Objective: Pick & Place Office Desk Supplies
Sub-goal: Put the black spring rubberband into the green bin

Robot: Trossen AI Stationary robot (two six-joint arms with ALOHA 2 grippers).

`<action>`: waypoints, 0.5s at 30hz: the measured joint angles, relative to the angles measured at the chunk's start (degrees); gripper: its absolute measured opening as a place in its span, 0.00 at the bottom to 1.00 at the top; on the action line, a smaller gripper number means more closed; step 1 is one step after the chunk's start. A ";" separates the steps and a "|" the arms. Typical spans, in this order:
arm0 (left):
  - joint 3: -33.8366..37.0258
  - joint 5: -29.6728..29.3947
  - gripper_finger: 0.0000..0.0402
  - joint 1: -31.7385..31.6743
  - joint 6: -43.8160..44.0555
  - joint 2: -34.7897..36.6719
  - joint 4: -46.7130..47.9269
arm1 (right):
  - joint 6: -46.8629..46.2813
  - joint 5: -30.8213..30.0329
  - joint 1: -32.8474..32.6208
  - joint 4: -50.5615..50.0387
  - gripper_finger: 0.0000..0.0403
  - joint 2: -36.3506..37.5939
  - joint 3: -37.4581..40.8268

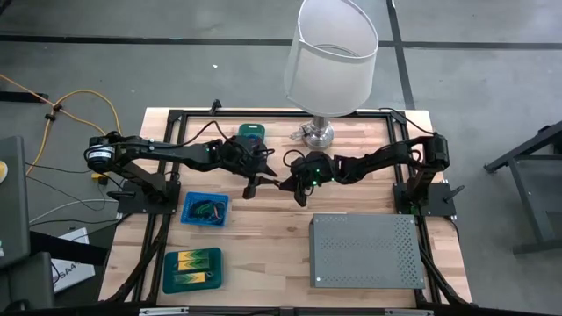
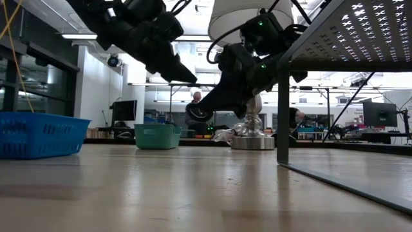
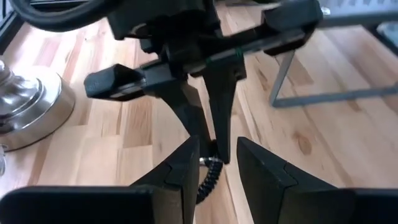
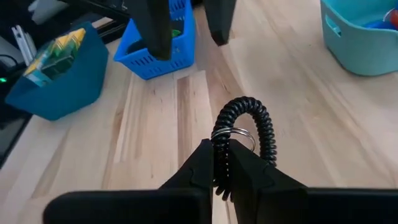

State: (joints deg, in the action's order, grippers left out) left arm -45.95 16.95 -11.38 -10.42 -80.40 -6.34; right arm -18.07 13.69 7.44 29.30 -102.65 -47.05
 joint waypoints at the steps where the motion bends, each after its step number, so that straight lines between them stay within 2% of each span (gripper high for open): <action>1: 0.00 -0.02 0.25 -0.02 0.98 0.00 -0.36 | -0.10 0.26 0.00 0.20 0.05 0.00 0.00; 15: 0.00 -0.03 0.25 -0.02 16.74 0.00 -0.72 | -1.64 5.04 0.05 2.86 0.05 0.02 -0.02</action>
State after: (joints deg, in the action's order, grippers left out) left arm -45.95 16.92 -11.40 6.32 -80.40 -7.06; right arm -19.71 18.73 7.49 32.16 -102.63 -47.07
